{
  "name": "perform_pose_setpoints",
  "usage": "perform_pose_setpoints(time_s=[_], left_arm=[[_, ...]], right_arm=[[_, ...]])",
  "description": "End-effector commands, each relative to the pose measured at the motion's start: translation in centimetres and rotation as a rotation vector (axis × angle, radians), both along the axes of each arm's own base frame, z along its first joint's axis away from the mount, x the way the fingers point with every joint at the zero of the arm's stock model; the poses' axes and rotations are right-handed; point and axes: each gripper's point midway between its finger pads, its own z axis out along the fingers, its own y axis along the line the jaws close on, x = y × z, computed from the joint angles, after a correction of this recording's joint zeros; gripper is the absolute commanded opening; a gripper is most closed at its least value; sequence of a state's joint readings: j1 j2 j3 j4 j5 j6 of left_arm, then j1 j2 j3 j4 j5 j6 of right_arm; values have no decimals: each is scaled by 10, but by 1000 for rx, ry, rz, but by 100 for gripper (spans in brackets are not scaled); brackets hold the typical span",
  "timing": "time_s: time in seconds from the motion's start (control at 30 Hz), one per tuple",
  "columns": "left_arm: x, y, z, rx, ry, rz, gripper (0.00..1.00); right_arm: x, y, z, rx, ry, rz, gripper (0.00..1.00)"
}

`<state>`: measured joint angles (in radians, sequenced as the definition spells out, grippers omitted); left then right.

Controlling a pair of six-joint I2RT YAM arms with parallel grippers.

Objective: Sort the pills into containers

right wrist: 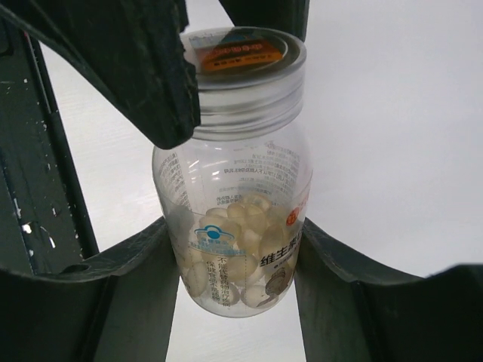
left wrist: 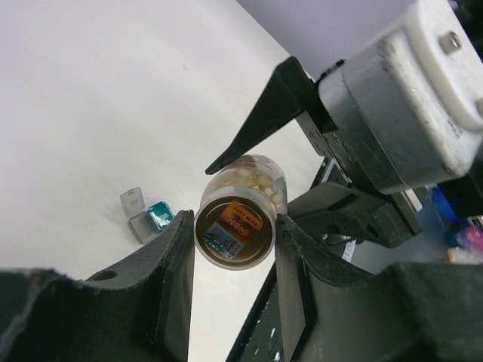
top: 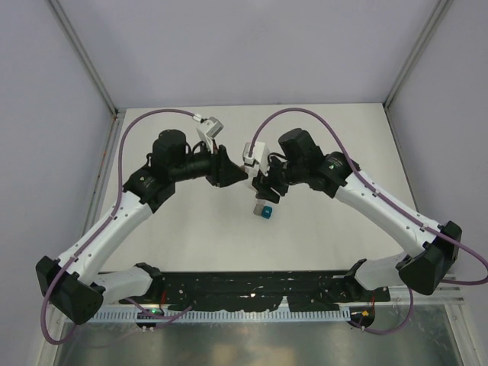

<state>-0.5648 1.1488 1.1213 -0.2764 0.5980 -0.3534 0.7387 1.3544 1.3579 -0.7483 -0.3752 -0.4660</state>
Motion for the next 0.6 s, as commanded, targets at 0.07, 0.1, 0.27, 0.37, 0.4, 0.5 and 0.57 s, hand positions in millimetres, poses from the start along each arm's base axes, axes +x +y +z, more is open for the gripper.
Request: perform_pose_setpoints(time_s=[0.07,0.1,0.27,0.37,0.4,0.5,0.57], left_arm=[[3,1,6,-33,98,87,26],[1,1,8,-38,86,71,40],[-8,2,7,-9,4,0,86],[-14,6,6,19,-38,-58,98],[-17,6,8,22,-59,-84,100],[-30,13,13,30,-175,-186,100],[-41,16,16,40,-274,-258,99]], right_arm=[[26,0,34,91,-116,-139,6],[25,0,34,91,-117,-137,6],[16,2,31,97,-97,-91,6],[9,2,28,95,-81,-58,6],[7,2,28,98,-81,-48,6],[-5,3,26,105,-59,10,6],[-16,5,25,112,-37,65,6]])
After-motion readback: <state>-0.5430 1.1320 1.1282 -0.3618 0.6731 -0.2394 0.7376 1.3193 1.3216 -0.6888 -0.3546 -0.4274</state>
